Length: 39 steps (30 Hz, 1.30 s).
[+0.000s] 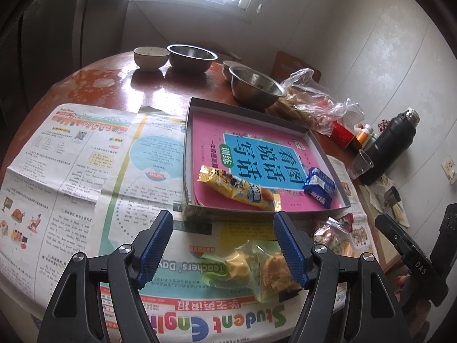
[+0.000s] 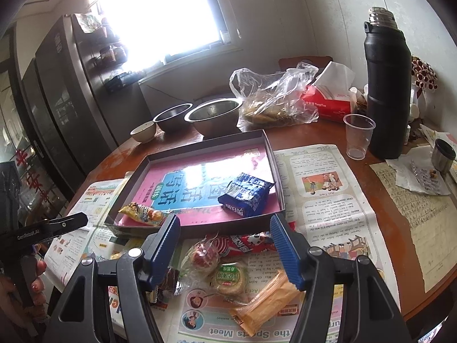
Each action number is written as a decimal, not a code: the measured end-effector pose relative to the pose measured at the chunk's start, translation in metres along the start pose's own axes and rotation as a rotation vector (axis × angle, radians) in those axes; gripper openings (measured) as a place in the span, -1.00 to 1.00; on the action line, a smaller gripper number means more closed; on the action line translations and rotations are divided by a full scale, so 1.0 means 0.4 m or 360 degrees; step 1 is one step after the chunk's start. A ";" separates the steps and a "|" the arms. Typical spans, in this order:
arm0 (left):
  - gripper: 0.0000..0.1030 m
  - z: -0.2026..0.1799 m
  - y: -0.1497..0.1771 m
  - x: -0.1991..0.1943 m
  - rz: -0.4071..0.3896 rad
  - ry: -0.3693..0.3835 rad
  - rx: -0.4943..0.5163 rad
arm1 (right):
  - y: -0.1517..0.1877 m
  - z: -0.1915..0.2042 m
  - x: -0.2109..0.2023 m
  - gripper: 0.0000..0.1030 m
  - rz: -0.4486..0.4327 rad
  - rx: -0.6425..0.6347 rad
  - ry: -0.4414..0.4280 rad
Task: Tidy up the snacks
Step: 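Move both tools back toward the remaining snacks on the newspaper, then grasp the clear bag of yellow cake with the left tool while the right tool approaches the pastry bag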
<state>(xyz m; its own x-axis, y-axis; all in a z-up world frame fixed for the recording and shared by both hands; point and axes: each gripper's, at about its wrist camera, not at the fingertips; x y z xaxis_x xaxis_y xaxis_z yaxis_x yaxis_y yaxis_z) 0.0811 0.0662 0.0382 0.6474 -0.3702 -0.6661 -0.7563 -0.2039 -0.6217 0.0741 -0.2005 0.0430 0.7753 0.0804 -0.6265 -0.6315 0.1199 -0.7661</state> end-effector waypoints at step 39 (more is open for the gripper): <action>0.45 0.012 0.096 0.106 0.0284 -0.0098 0.0074 | 0.150 0.211 0.022 0.39 0.0146 -0.0392 -0.0189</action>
<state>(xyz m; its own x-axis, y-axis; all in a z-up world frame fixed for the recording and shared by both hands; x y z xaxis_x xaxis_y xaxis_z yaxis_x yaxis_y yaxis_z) 0.0799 0.0468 -0.0160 0.5091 -0.3402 -0.7906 -0.8553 -0.0972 -0.5089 0.0443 -0.1093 0.0037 0.7017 0.1969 -0.6847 -0.6721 -0.1361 -0.7279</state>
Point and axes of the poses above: each gripper's, at about its wrist camera, not at the fingertips, and x roughly the way its jaws point, z to its left, y to its underside, and after that the axes turned 7 degrees about y, right-handed
